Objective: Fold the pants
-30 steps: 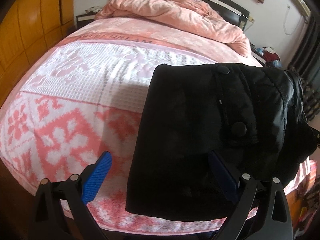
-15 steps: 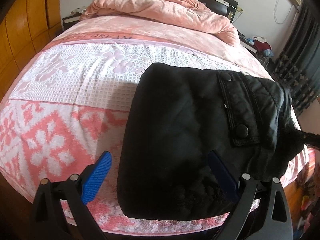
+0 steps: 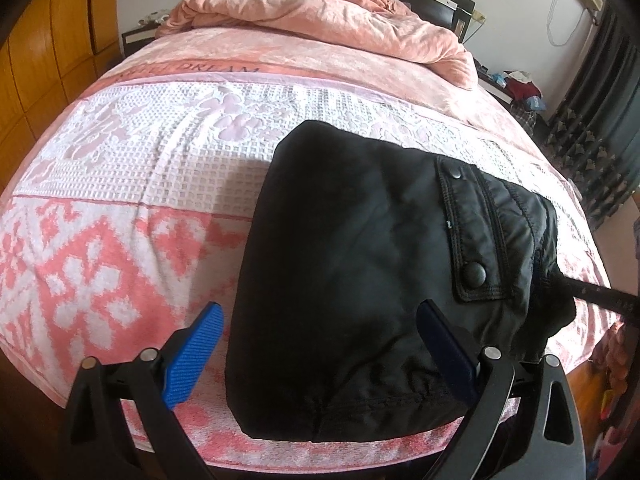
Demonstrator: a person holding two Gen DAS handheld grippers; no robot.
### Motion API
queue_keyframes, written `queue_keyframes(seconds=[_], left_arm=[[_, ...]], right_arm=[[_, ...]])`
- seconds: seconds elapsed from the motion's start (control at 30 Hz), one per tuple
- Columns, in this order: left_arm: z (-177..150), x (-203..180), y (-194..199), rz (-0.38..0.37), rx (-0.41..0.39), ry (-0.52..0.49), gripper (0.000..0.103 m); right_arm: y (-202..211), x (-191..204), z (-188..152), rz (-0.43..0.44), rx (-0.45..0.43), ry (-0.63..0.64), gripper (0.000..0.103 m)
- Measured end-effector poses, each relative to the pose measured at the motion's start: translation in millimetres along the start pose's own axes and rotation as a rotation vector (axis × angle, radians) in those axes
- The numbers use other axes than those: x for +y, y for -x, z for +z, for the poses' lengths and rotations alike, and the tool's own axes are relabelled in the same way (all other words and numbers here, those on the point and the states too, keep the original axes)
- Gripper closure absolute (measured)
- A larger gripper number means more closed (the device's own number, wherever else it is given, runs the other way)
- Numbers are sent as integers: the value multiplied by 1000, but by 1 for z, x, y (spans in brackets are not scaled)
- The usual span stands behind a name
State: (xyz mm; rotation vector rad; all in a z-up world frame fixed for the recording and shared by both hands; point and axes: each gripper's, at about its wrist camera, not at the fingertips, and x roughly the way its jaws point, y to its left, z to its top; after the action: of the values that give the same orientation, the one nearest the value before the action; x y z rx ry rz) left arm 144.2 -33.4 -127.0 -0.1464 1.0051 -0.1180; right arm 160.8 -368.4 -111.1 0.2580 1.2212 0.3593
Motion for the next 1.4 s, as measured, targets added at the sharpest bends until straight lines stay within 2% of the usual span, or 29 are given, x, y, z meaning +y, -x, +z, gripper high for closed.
queue_keyframes(seconds=[0.07,0.13,0.2,0.4,0.53,0.57,0.6,0.63,0.67,0.8,0.93,1.13,1.23,1.3,1.4], left_arm=[[0,-2,3,1,-7,-11,5],[1,-6,7,5,-19,-28,5],[1,-10,10,4,-28,-43,5],[5,-21,22,12,-60,-93,5],[7,-26,27,14,-72,-112,5],[7,-27,27,12,-73,-112,5],[7,-27,27,12,-75,-112,5],[8,-27,28,15,-80,-112,5],[9,-28,30,17,-87,-113,5],[12,-31,36,13,-107,-115,5],[14,-35,43,3,-127,-118,5],[16,-41,53,8,-154,-139,4],[15,-42,51,14,-148,-142,4],[13,-39,47,20,-137,-138,4],[8,-30,32,33,-87,-113,4]], right_arm=[[9,-2,3,-14,-22,8,66],[17,-6,9,-9,-49,-3,59],[24,-10,19,16,-82,-20,39],[8,-7,56,46,-79,-30,31],[-17,-4,74,84,-33,-44,32],[-22,-3,77,91,-23,-46,41],[-27,-2,79,106,-13,-45,57],[-30,0,80,118,-5,-47,62],[-33,1,82,123,-7,-51,73],[-26,1,87,114,-38,-36,92],[-23,-4,88,92,-54,-51,94],[-47,-21,81,74,-11,-109,93],[-42,-21,75,81,-31,-107,85],[-28,-20,68,73,-52,-106,75],[-7,-15,49,58,-75,-83,68]])
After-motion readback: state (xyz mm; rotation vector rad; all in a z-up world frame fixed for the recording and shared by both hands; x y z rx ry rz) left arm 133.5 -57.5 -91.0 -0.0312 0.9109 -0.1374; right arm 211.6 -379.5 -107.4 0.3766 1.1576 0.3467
